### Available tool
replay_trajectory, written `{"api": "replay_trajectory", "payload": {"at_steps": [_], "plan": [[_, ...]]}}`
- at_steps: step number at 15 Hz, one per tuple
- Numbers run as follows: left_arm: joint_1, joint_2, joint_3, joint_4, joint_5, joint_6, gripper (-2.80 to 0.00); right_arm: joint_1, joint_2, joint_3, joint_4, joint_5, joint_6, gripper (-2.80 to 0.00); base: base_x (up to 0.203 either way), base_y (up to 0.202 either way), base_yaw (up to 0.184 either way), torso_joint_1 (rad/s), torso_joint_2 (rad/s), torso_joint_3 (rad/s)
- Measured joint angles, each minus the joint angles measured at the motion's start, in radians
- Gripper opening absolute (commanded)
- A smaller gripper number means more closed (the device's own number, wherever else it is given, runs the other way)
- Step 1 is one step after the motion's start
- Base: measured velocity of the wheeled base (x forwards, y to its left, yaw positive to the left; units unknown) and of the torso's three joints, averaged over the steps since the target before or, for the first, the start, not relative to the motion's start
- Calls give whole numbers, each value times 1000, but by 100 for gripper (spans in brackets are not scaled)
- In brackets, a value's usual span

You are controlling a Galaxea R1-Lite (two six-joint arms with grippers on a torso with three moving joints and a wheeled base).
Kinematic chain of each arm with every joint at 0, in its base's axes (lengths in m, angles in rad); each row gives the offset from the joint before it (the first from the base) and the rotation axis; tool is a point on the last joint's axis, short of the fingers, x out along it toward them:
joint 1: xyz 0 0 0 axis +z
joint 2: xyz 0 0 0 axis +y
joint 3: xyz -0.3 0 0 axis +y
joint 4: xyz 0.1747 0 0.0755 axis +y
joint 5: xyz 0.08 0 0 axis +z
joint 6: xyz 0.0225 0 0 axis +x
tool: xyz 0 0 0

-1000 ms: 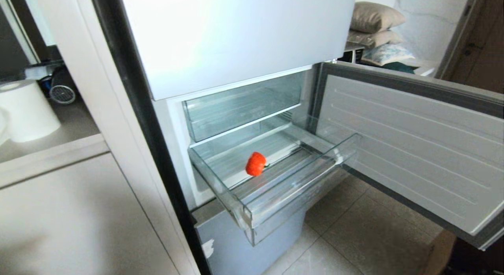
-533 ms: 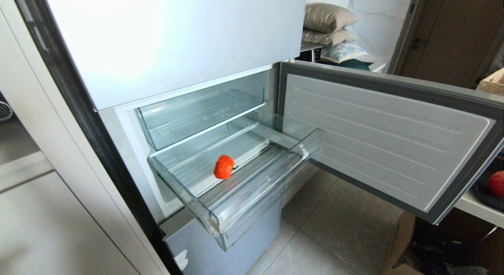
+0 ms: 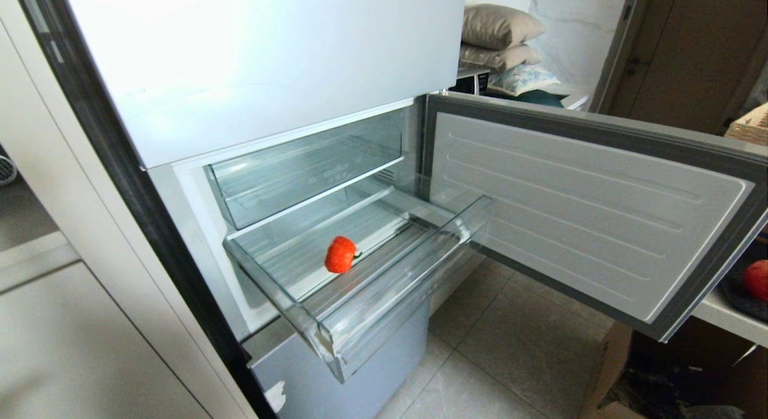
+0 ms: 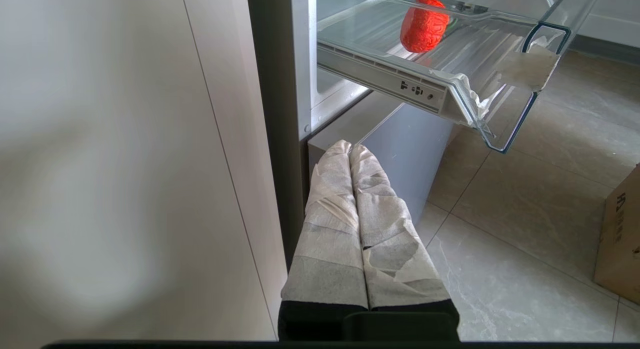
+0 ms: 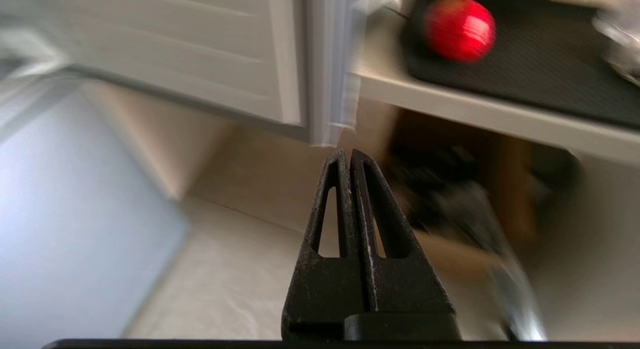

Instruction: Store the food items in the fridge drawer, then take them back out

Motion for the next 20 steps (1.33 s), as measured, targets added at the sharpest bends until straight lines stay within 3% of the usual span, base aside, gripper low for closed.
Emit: {"api": "replay_trajectory", "payload": {"at_steps": [1, 2, 5, 7, 13, 17, 20], "plan": [[0, 0, 0, 0, 0, 0, -280, -82, 89, -35, -21, 16, 4, -280, 0, 0, 0, 0, 0, 0], [0, 0, 0, 0, 0, 0, -280, -177, 165, -63, -52, 46, 6, 0, 0, 0, 0, 0, 0, 0], [0, 0, 0, 0, 0, 0, -280, -477, 381, -140, -165, 209, 7, 0, 0, 0, 0, 0, 0, 0], [0, 0, 0, 0, 0, 0, -280, -574, 505, -182, -243, 301, 3, 0, 0, 0, 0, 0, 0, 0], [-1, 0, 0, 0, 0, 0, -280, -656, 851, -306, -436, 350, -44, 0, 0, 0, 0, 0, 0, 0], [0, 0, 0, 0, 0, 0, -280, -688, 1054, -487, -459, 399, -47, 0, 0, 0, 0, 0, 0, 0], [0, 0, 0, 0, 0, 0, -280, -691, 1193, -618, -460, 489, -38, 0, 0, 0, 0, 0, 0, 0]]}}
